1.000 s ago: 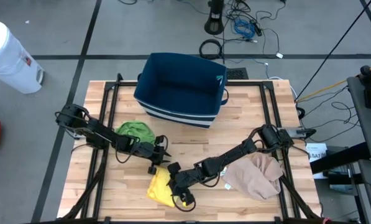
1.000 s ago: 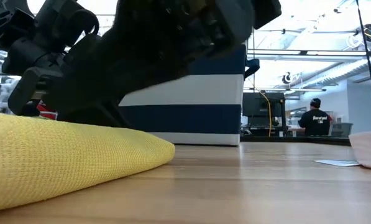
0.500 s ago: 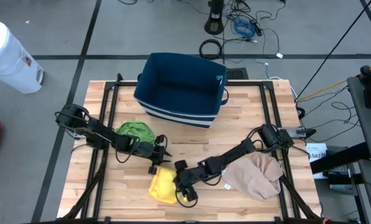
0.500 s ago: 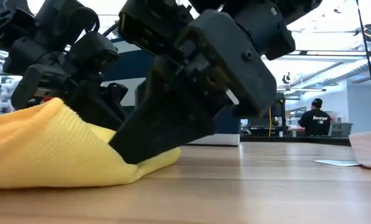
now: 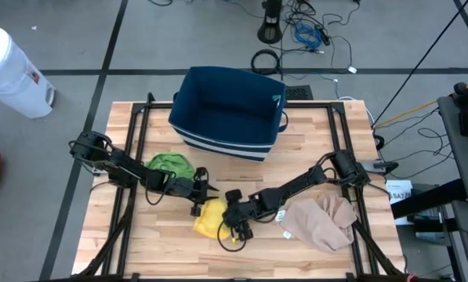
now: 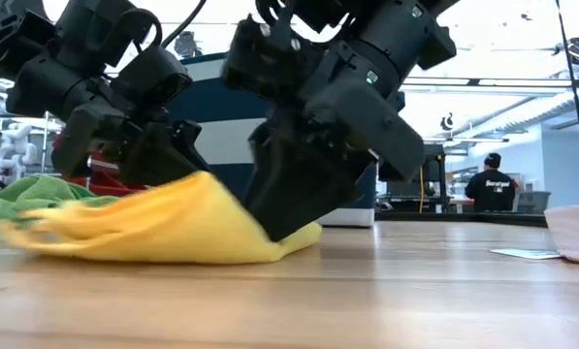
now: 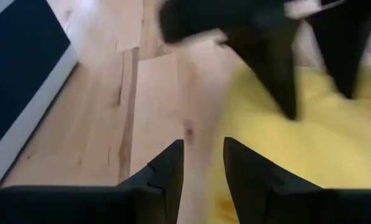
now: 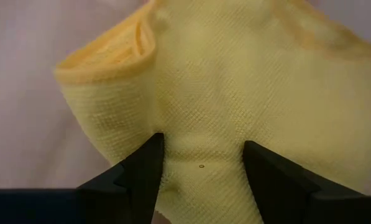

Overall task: Fold towel
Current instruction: Fold the yellow towel

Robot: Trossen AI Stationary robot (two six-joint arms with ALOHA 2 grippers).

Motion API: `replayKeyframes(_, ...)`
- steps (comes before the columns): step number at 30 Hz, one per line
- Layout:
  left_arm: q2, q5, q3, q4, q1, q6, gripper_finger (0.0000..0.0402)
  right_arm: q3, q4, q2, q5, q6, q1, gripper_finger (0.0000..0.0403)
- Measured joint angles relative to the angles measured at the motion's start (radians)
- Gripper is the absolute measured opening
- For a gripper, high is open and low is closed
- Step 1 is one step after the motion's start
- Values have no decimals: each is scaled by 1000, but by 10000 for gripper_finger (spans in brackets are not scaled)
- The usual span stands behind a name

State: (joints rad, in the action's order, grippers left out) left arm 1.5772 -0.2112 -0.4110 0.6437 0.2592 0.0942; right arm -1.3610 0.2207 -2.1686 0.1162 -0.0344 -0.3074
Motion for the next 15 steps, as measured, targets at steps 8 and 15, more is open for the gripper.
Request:
replayKeyframes(8,0,-4,0,35,3,44,119,15,178,118,178,-50,23,210)
replayKeyframes(15,0,81,0,143,19,111,119,12,213,247,175,-63,13,210)
